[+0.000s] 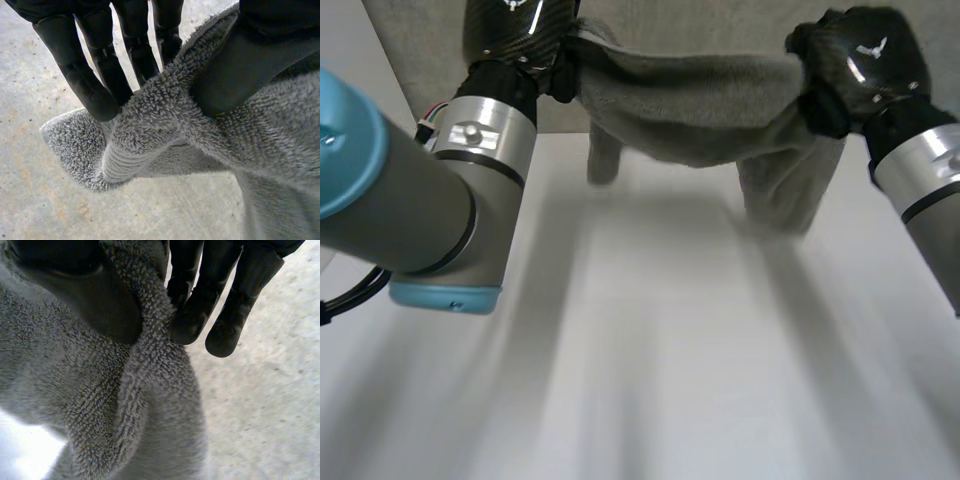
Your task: Fold the towel.
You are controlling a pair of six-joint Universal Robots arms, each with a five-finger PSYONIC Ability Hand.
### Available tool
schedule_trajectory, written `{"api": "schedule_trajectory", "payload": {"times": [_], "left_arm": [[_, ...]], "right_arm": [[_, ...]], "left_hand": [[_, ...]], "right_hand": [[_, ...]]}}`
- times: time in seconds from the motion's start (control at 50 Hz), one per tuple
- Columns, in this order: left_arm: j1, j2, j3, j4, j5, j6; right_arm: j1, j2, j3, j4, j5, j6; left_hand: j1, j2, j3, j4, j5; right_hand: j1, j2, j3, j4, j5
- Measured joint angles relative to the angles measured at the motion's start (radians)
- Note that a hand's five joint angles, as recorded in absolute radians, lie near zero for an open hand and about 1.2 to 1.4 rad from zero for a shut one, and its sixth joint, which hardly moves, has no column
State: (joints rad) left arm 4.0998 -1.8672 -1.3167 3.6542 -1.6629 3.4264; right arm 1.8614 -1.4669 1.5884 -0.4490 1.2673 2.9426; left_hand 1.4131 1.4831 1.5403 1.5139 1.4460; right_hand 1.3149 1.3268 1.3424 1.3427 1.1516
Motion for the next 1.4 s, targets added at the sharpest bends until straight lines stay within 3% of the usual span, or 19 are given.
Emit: {"api": "schedule_trajectory", "payload": {"times": [0.1,0.26,0.38,0.42,0.46,0.5,0.54,0.62,0.7,0.98,1.12,1.4], "left_arm": [[-0.007,0.035,-0.134,-0.028,0.015,0.010],[-0.006,0.011,-0.317,-0.129,0.033,0.115],[0.013,-0.006,-0.413,-0.173,0.034,0.232],[0.022,-0.007,-0.442,-0.186,0.033,0.268],[0.028,-0.006,-0.455,-0.192,0.032,0.281],[0.034,0.000,-0.465,-0.199,0.031,0.292],[0.037,0.006,-0.469,-0.203,0.030,0.295],[0.038,0.030,-0.470,-0.214,0.028,0.293],[0.036,0.061,-0.470,-0.235,0.029,0.289],[0.079,0.073,-0.488,-0.280,0.045,0.301],[0.148,0.068,-0.527,-0.326,0.113,0.302],[0.260,0.077,-0.604,-0.401,0.263,0.304]], "right_arm": [[0.033,0.044,0.013,0.140,-0.029,-0.073],[0.055,0.136,0.027,0.411,-0.056,-0.296],[0.047,0.192,0.041,0.647,-0.064,-0.462],[0.041,0.203,0.047,0.706,-0.071,-0.499],[0.039,0.202,0.051,0.721,-0.075,-0.508],[0.035,0.189,0.055,0.718,-0.079,-0.503],[0.033,0.175,0.057,0.704,-0.080,-0.489],[0.028,0.139,0.061,0.655,-0.083,-0.436],[0.025,0.115,0.062,0.618,-0.082,-0.378],[0.026,0.118,0.075,0.581,-0.091,-0.348],[0.035,0.234,-0.053,0.615,-0.116,-0.409],[0.041,0.518,-0.384,0.892,-0.143,-0.540]], "left_hand": [[0.000,0.000,0.000,0.000,0.000],[0.000,0.000,0.001,0.000,0.001],[0.000,0.000,0.001,0.000,0.000],[0.000,0.000,0.000,0.000,0.000],[0.000,0.000,-0.008,-0.001,0.000],[-0.110,-0.160,-0.203,-0.189,-0.131],[-0.302,-0.365,-0.415,-0.393,-0.316],[-0.556,-0.624,-0.682,-0.657,-0.590],[-0.690,-0.755,-0.822,-0.787,-0.732],[-0.745,-0.822,-0.884,-0.842,-0.799],[-0.745,-0.822,-0.884,-0.842,-0.799],[-0.745,-0.822,-0.884,-0.842,-0.798]], "right_hand": [[0.000,0.000,0.000,0.000,0.000],[0.001,0.000,0.000,0.000,0.000],[-0.364,-0.372,-0.387,-0.386,-0.377],[-0.670,-0.677,-0.689,-0.678,-0.681],[-0.835,-0.843,-0.855,-0.858,-0.858],[-1.001,-1.011,-1.028,-1.034,-1.048],[-1.054,-1.064,-1.083,-1.085,-1.091],[-1.082,-1.074,-1.094,-1.090,-1.091],[-1.083,-1.074,-1.094,-1.090,-1.091],[-1.086,-1.074,-1.094,-1.090,-1.091],[-1.070,-1.070,-1.089,-1.087,-1.086],[-0.993,-1.025,-1.025,-1.024,-0.990]]}}
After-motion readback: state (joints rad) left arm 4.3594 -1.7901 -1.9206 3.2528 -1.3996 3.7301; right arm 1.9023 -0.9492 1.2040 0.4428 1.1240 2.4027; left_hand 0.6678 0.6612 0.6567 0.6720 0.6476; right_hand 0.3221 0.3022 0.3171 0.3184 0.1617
